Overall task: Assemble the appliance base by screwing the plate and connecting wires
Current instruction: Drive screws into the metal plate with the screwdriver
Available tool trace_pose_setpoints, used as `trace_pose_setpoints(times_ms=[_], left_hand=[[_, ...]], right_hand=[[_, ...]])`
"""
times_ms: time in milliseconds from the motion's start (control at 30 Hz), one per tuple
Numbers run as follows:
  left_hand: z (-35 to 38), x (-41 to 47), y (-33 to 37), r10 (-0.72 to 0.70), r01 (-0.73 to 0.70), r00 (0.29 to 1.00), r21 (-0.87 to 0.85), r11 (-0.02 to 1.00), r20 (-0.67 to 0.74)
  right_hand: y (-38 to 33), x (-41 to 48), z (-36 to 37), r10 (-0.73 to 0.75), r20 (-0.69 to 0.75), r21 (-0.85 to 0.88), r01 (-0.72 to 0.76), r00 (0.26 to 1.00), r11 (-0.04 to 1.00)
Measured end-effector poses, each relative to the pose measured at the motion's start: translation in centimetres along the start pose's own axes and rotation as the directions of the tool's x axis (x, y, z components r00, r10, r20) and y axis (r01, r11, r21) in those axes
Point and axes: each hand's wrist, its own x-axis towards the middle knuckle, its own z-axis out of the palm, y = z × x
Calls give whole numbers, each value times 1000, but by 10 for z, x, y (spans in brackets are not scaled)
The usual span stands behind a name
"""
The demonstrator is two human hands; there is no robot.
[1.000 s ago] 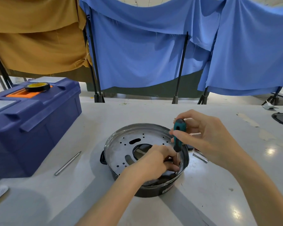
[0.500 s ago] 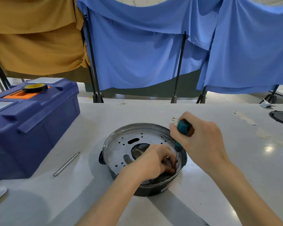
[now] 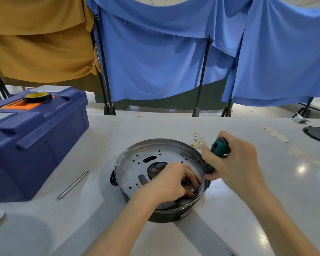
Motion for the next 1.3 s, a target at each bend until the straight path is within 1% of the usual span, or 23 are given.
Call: trace_pose_setpoints(times_ms=[100,167,200,233,300,333,433,500,567,633,700,767,867,900,933,967,1000,1033,1067,1133,1200,1267,1300], left_hand=[[-2,0,0,-19,19,1000,-2,1000,7],[-1,0,1,-33,33,999,-6,999,16],[-1,0,1,-39,39,999,-5,999,18],[-2,0,2,-45,45,999,-1,999,17],[-2,1,2,-53,53,998,4,999,16],[-3,1,2,-55,55,998,3,998,17],[-2,0,1,-25,25,1000,11,1000,12],[-2,0,1,-10,10,1000,5,1000,3],[-2,1,0,-13,13,1000,-3,1000,-2],[-1,2,-2,-16,16,1000,12,1000,-8],[0,2,-3,-16,16,1000,20,1000,-6],[0,2,-2,-18,18,1000,21,1000,-7],[0,3,-2,-27,27,1000,26,999,-2],[0,3,-1,-25,25,1000,39,999,-2],[1,3,-1,-26,27,1000,59,998,-2],[1,4,-1,-30,30,1000,74,997,-5],[2,4,-2,-34,34,999,79,996,-10],[2,4,-3,-36,37,999,78,996,-13],[2,4,-4,-34,35,999,80,996,-13],[1,4,-6,-25,25,1000,83,996,-5],[-2,3,-5,-39,39,999,4,999,8],[-4,1,-1,-63,67,998,-152,986,31],[-5,-1,1,-58,65,998,-222,973,37]], right_hand=[[3,-10,13,-54,-235,-235,-3,971,972],[4,-11,11,-54,-255,-286,-22,965,958],[6,-9,7,-61,-215,-298,-6,975,955],[7,-6,2,-69,-157,-255,27,985,967],[7,-3,-5,-16,34,-5,16,999,1000],[6,-3,-8,-17,143,97,3,990,995],[4,3,-17,-91,343,94,62,935,994],[2,9,-23,-89,396,82,62,914,995],[0,13,-21,-86,340,0,91,936,996],[0,13,-14,-125,154,-207,156,980,966],[0,11,-8,-99,-2,-297,94,995,950],[-1,7,-3,-97,-87,-349,61,991,935],[-5,-4,2,-299,-135,-526,188,945,829],[-7,-6,3,-332,-107,-524,231,937,820],[-8,-6,3,-306,-43,-451,255,951,855],[-11,-4,1,-235,50,-312,239,971,920],[-13,-2,-3,-142,164,-174,170,976,970],[-13,-1,-7,-75,284,-84,103,956,991],[-13,0,-11,-41,385,-65,72,922,995],[-12,1,-18,-34,499,-105,99,866,989],[-13,3,-21,-64,503,-92,127,862,988],[-12,6,-18,-85,417,-92,135,905,987],[-11,7,-14,-98,351,-135,154,931,979]])
